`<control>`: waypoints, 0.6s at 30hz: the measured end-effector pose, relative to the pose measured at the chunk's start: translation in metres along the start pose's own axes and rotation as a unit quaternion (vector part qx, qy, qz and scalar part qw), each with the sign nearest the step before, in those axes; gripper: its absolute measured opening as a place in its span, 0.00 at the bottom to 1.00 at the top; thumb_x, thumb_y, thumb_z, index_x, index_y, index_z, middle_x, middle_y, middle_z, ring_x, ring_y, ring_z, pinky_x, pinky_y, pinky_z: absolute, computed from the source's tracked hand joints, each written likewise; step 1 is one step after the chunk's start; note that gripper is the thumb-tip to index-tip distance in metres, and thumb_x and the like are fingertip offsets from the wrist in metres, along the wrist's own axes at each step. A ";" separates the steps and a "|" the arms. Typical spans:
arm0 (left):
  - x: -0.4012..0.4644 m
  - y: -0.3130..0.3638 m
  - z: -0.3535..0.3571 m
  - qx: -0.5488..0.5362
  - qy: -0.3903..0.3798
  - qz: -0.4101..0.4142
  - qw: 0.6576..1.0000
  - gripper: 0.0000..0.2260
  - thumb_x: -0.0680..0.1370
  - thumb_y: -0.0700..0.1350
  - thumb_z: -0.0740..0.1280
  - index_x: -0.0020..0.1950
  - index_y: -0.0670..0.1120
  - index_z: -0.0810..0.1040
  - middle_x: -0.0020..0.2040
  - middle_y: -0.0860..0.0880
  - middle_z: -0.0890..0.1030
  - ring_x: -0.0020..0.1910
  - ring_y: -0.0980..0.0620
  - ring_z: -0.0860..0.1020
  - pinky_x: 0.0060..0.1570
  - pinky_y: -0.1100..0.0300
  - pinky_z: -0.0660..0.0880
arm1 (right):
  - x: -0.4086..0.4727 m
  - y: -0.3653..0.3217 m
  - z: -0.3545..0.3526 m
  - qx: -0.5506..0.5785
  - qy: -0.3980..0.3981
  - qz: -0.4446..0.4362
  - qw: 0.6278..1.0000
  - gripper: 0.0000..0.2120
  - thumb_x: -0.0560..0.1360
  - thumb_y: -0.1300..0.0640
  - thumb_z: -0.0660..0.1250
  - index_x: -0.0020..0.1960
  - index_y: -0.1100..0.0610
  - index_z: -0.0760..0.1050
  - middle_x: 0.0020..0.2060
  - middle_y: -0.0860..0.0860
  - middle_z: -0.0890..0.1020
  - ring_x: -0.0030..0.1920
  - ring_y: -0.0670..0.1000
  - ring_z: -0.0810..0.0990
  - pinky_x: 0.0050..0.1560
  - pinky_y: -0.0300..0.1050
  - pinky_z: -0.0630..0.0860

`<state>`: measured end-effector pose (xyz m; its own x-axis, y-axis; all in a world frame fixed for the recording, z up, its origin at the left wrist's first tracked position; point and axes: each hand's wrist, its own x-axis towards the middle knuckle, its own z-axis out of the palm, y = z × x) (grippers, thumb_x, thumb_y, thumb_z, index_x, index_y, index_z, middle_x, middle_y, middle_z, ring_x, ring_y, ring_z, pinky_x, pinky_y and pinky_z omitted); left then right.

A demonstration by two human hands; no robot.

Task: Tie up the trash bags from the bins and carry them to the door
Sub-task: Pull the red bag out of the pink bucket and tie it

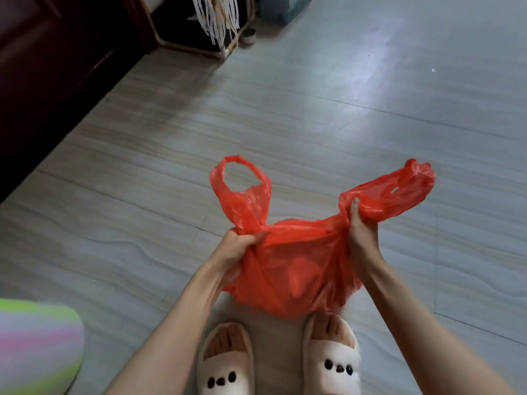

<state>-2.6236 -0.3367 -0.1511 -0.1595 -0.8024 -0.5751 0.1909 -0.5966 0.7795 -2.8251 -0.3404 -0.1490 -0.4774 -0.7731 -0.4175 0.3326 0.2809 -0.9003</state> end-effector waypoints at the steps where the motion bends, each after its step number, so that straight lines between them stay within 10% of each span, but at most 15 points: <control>1: 0.000 0.000 0.003 -0.003 -0.003 0.014 1.000 0.09 0.72 0.34 0.66 0.51 0.38 0.80 0.40 0.47 0.84 0.43 0.48 0.81 0.44 0.61 0.80 | -0.003 0.001 0.003 -0.005 -0.010 -0.006 1.000 0.12 0.78 0.47 0.58 0.40 0.51 0.73 0.35 0.51 0.78 0.36 0.49 0.78 0.41 0.45 0.76; 5: -0.010 0.006 0.014 0.000 -0.037 0.083 0.996 0.13 0.75 0.33 0.59 0.53 0.41 0.80 0.44 0.53 0.85 0.46 0.57 0.82 0.46 0.68 0.78 | -0.007 0.001 0.003 -0.093 -0.099 0.040 0.990 0.17 0.73 0.41 0.63 0.31 0.51 0.71 0.23 0.46 0.71 0.28 0.47 0.70 0.36 0.44 0.68; 9: -0.011 0.008 0.023 -0.095 -0.065 0.083 0.990 0.14 0.76 0.36 0.55 0.53 0.38 0.79 0.48 0.48 0.85 0.51 0.55 0.82 0.52 0.64 0.78 | -0.006 0.003 -0.003 -0.050 -0.225 0.120 0.966 0.03 0.73 0.63 0.65 0.44 0.57 0.76 0.32 0.49 0.76 0.30 0.44 0.76 0.37 0.37 0.73; 14: 0.004 0.001 0.041 -0.122 0.073 0.103 0.984 0.14 0.78 0.35 0.54 0.35 0.43 0.71 0.20 0.52 0.70 0.23 0.52 0.74 0.43 0.54 0.76 | -0.011 0.020 -0.001 -0.105 -0.137 0.114 0.978 0.06 0.77 0.62 0.61 0.44 0.60 0.76 0.31 0.51 0.80 0.31 0.45 0.78 0.37 0.40 0.74; 18: 0.003 -0.003 0.037 -0.134 0.062 0.060 0.987 0.11 0.77 0.40 0.52 0.36 0.45 0.67 0.21 0.54 0.58 0.18 0.57 0.58 0.33 0.59 0.75 | -0.018 0.025 0.008 -0.036 -0.121 0.084 0.988 0.14 0.79 0.59 0.58 0.43 0.64 0.79 0.36 0.55 0.83 0.37 0.52 0.80 0.47 0.47 0.76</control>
<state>-2.6605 -0.3372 -0.1460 -0.0033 -0.8532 -0.5216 0.4539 -0.4661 0.7594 -2.8013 -0.3238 -0.1630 -0.2081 -0.8233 -0.5281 0.3281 0.4499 -0.8306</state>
